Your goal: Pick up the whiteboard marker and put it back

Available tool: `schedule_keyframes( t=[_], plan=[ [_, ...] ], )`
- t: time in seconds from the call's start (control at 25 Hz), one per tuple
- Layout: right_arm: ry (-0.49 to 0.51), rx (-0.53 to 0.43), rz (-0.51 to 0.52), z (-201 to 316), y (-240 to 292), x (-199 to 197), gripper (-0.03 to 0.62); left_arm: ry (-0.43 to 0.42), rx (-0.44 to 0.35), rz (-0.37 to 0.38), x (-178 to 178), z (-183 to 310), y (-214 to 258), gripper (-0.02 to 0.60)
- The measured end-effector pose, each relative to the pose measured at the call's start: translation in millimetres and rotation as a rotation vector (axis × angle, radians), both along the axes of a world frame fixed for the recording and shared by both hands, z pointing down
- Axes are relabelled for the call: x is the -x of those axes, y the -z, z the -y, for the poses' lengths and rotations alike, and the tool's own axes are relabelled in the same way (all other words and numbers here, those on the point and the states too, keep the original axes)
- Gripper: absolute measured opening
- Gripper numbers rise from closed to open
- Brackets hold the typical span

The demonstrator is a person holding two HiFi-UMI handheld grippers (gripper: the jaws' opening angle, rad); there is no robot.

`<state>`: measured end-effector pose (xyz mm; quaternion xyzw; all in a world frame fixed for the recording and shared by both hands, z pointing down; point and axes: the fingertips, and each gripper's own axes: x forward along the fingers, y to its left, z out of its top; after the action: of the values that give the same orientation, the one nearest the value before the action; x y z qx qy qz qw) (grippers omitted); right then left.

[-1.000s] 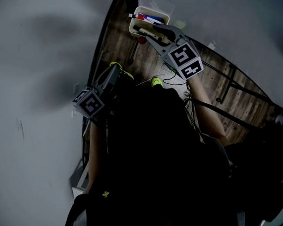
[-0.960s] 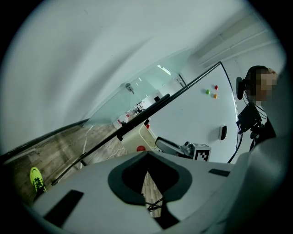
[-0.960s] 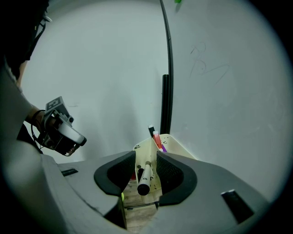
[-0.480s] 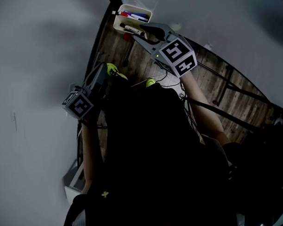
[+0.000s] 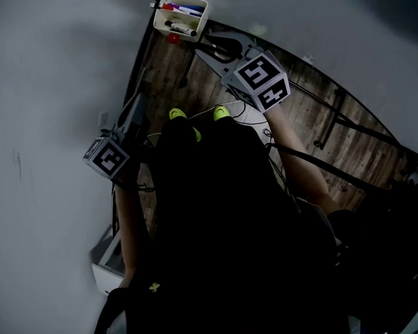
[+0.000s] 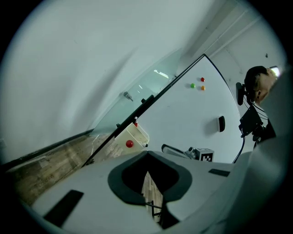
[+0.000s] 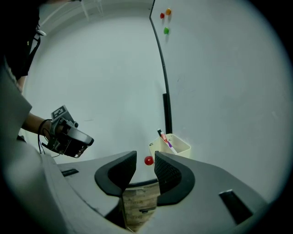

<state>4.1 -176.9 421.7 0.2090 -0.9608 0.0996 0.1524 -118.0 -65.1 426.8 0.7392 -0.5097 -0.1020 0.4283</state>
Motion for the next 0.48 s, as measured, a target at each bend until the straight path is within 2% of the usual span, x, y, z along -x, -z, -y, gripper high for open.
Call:
schedule_keyframes(
  t=[0.48],
  plan=[
    [-0.070,0.041,-0.039,-31,-16,-8,0.098,-0.062,0.008,-0.051,1,-25,-12,0.032]
  ],
)
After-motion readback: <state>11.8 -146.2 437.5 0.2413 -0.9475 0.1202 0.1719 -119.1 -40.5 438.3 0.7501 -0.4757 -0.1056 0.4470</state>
